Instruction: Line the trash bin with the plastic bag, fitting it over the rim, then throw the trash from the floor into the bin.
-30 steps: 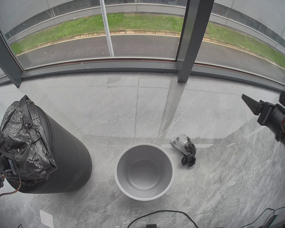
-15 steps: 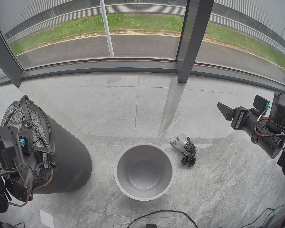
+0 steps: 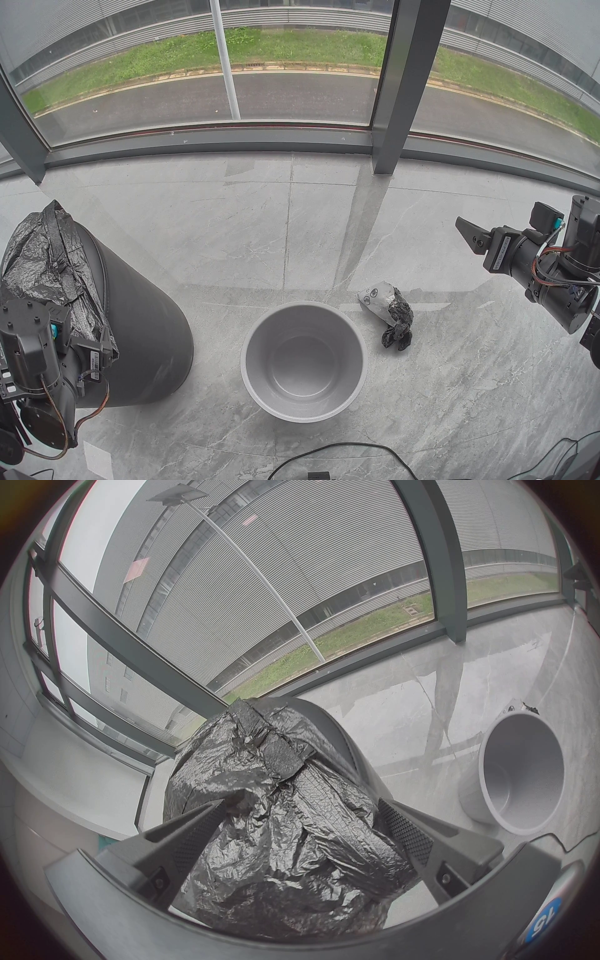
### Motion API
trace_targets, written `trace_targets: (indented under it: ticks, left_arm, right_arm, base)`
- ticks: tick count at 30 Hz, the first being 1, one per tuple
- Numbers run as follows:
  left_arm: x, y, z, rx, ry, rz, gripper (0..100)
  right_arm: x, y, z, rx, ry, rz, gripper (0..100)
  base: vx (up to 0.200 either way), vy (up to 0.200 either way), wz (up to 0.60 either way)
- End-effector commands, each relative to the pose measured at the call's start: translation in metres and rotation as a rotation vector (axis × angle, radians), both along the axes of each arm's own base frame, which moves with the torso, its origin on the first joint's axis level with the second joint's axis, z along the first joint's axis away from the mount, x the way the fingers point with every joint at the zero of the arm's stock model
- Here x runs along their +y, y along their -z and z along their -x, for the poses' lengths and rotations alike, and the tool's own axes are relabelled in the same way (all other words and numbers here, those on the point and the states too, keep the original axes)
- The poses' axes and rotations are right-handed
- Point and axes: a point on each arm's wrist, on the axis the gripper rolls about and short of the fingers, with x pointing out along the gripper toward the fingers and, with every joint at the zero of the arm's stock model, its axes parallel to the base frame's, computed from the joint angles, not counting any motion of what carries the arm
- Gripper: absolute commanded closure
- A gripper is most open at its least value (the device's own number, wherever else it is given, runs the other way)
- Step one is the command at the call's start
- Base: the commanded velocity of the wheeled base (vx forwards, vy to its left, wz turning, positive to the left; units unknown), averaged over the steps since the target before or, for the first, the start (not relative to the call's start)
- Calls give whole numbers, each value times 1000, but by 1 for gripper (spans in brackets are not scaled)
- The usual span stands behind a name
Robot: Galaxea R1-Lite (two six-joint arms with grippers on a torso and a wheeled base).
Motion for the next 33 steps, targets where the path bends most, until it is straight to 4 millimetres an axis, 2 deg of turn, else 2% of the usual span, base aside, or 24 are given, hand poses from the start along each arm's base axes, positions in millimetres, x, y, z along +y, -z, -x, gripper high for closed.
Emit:
trace_targets:
  ticks: [1,8,13,18,33]
  left_arm:
    - [6,7,13,6,4,-7,0]
    - [6,10,15,19,12,-20,0]
    - [-6,11,14,33,64,-40,0]
    - [-14,18,4,73,58,-76,0]
    - [-7,9,0,34,-21,-61,0]
  right_arm:
    - [-1,-2,1,-6,2,-3,0]
    - [-1,-1,0,-3,2,-1,0]
    - [-1,0,-1,0,4,-2,0]
    - [-2,0,-1,0,8,-2,0]
    - [-3,2,-3,7,14,0,0]
  base:
    - [0,0,0]
    - [0,0,0]
    - [0,0,0]
    - [0,0,0]
    - [0,0,0]
